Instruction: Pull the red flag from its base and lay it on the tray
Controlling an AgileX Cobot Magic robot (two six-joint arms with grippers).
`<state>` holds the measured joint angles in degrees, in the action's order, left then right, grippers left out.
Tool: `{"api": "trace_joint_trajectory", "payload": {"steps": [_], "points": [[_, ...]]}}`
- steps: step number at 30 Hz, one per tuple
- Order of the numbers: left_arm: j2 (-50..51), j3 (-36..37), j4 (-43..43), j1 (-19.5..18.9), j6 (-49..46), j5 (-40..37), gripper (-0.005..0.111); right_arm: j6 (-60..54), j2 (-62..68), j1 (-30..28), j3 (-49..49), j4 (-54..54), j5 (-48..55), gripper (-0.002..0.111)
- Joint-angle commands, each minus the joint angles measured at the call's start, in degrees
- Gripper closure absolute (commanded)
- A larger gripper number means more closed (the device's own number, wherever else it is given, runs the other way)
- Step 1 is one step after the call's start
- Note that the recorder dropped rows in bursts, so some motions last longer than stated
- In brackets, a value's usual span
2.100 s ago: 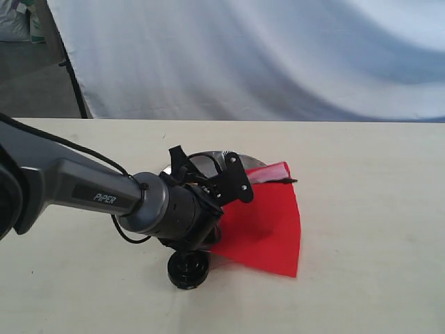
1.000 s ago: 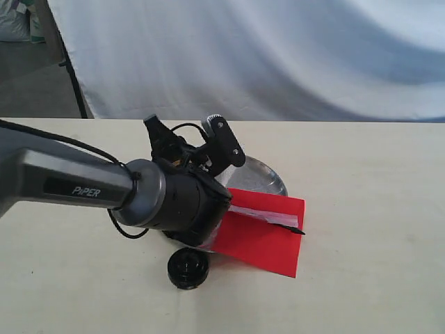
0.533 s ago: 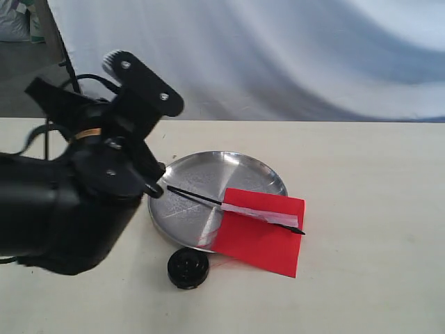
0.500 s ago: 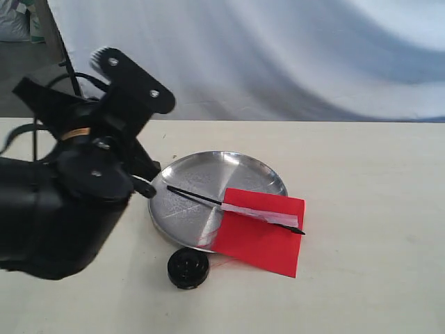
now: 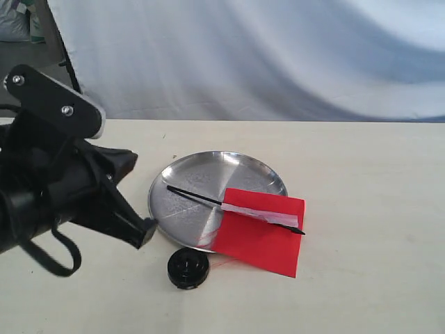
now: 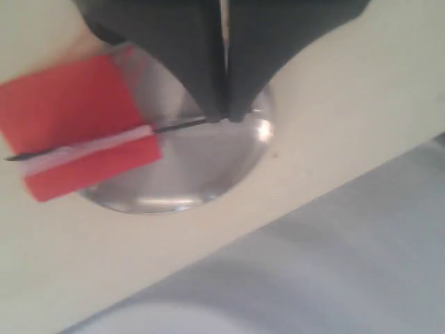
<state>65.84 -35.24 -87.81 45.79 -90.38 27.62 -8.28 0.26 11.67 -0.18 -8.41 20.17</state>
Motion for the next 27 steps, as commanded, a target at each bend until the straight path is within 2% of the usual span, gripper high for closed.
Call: {"api": "trace_joint_trajectory", "payload": {"steps": [1,14,21,27], "points": [[-4.6,2.5,0.5,0.2,1.9,-10.1,0.107,0.0,-0.3,0.1,0.2,-0.1,-0.1,0.108],[-18.4,8.2,0.5,0.2,8.1,-10.1,0.107,0.0,-0.3,0.1,0.2,-0.1,-0.1,0.108],[-24.0,14.2,0.5,0.2,10.7,-9.8,0.107,0.0,-0.3,0.1,0.2,-0.1,-0.1,0.108],[-27.4,19.1,3.3,0.2,16.5,-9.6,0.107,0.0,-0.3,0.1,0.2,-0.1,-0.1,0.108]]}}
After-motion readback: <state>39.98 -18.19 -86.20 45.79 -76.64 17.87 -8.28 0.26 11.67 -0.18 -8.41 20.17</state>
